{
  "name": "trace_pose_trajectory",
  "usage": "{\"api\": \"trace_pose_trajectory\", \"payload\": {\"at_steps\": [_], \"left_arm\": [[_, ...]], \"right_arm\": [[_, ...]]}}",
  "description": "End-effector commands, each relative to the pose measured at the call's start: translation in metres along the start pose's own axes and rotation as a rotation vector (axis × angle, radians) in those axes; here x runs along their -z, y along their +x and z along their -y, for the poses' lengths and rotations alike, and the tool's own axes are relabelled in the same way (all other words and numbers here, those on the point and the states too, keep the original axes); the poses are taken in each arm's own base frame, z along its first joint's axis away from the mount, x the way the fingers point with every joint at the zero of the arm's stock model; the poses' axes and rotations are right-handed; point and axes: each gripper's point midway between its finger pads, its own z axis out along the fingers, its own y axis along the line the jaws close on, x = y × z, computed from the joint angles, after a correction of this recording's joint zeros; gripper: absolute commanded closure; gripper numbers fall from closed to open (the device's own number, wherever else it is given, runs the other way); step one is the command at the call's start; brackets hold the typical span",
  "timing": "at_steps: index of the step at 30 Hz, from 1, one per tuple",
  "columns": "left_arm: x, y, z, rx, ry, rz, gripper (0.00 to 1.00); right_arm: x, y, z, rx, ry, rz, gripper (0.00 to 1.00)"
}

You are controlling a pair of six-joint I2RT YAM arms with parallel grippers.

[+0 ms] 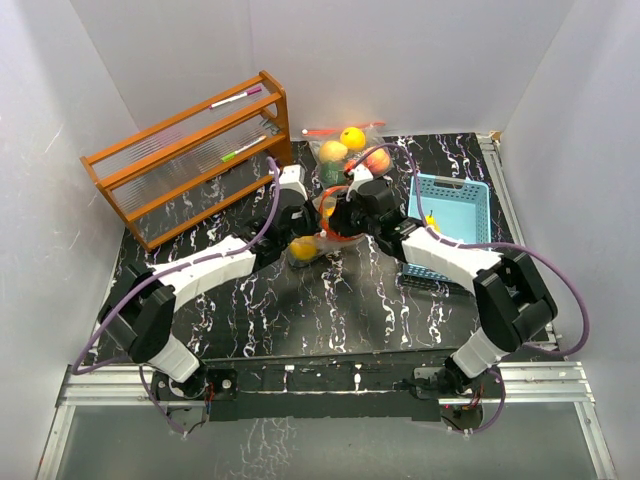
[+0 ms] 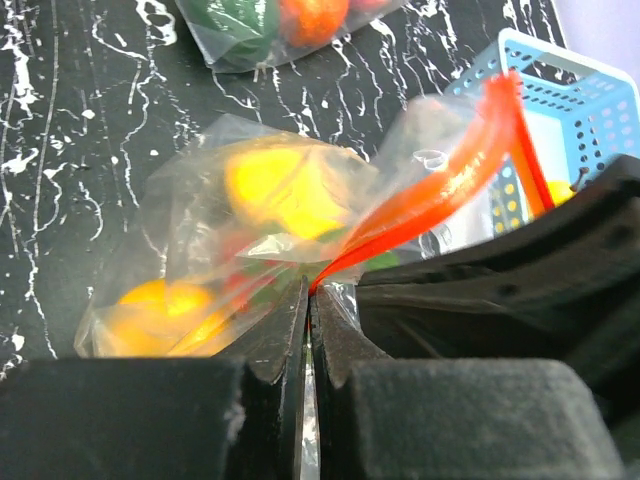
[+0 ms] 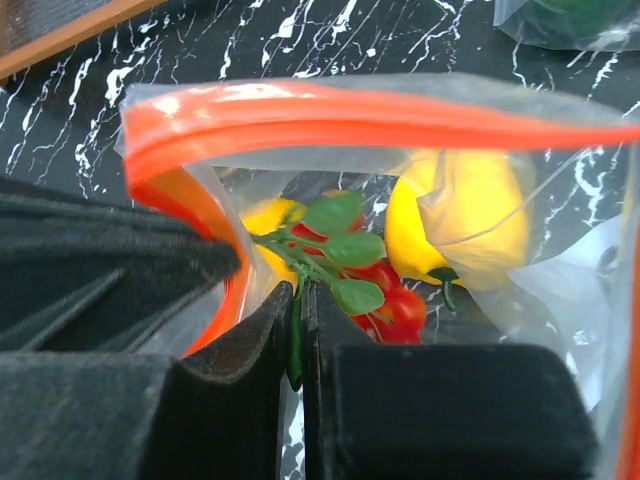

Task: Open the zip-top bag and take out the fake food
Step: Pick up the fake fruit from the zipper food storage bag.

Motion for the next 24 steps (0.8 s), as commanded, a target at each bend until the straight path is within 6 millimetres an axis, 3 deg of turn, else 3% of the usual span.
{"api": "trace_pose_trajectory", "payload": {"at_steps": [1,8,17,21,24], "left_arm": [[0.000,-0.009,-0.019,0.052,-0.030,0.017,1.00],[-0.007,-0.002,-0.036,0.096,-0.042,-0.016,1.00],[-0.017,0.013,-0.022,0.110,0.057,-0.055,1.00],[-0.014,0.009,0.001,0.099,0.154,-0.047,1.00],[-0.014,0.011,0.005,0.071,0.151,-0.060,1.00]], "right_arm": [[0.019,-0.033,0.004,0.044,0.079,0.093,0.92],[0.041,-0.061,0.008,0.040,0.112,0.169,0.92],[0.073,-0.100,-0.035,0.069,-0.066,0.286,0.92],[0.069,-0.115,-0.053,0.084,-0.149,0.308,0.92],[0.067,-0.125,-0.066,0.076,-0.208,0.336,0.92]]}}
